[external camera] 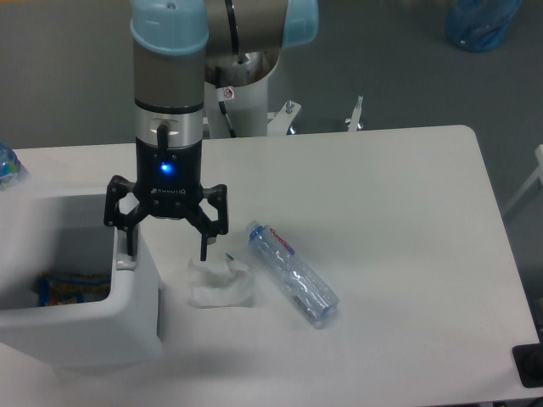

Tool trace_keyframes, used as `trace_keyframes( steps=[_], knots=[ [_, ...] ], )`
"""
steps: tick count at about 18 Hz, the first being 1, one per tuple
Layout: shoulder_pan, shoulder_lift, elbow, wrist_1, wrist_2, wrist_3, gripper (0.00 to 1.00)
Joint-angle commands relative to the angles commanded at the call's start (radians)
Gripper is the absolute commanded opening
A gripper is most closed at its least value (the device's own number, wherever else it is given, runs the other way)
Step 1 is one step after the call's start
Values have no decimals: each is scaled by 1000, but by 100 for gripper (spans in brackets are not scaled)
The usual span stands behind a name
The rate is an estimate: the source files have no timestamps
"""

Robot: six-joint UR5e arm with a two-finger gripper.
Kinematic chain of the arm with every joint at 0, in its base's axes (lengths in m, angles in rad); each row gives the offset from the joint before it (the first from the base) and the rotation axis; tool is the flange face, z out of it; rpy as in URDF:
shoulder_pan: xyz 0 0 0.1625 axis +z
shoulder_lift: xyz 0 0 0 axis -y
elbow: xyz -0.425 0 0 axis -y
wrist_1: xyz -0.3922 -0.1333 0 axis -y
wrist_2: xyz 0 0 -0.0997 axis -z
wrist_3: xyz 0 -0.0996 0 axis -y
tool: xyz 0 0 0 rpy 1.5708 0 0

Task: Open the trash can
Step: 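Push the lid with the gripper finger to flip it open, then raise the gripper away from the opened trash can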

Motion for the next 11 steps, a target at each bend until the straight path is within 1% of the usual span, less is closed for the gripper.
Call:
trace_keyframes(
  steps=[2, 4, 7, 9, 11],
  knots=[
    [0, 0, 2, 0, 0, 0, 100],
    [0, 2, 20, 0, -2, -2, 100],
    [11, 6, 93, -2, 2, 9, 100],
    [47, 9, 120, -3, 2, 12, 100],
    [67, 11, 133, -3, 2, 17, 100]
  ],
)
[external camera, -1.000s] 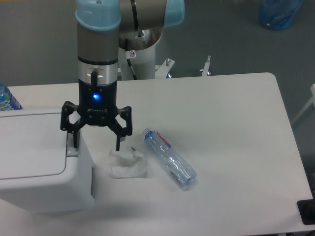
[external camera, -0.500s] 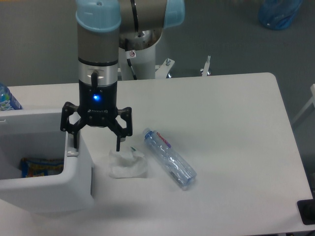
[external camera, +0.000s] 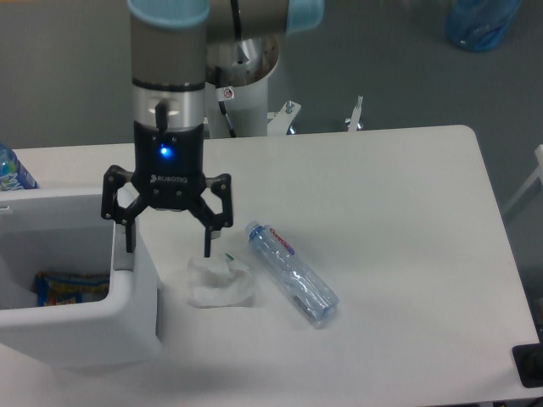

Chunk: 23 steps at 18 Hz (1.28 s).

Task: Open the trash can
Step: 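Raise the gripper away from the opened trash can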

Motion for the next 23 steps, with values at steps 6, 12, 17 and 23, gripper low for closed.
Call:
trace_keyframes(
  steps=[6, 12, 17, 23],
  knots=[
    [74, 18, 6, -5, 0, 3, 100],
    [107, 21, -3, -14, 3, 113, 100],
    [130, 23, -8, -21, 3, 124, 100],
    [130, 23, -9, -21, 2, 124, 100]
  ],
)
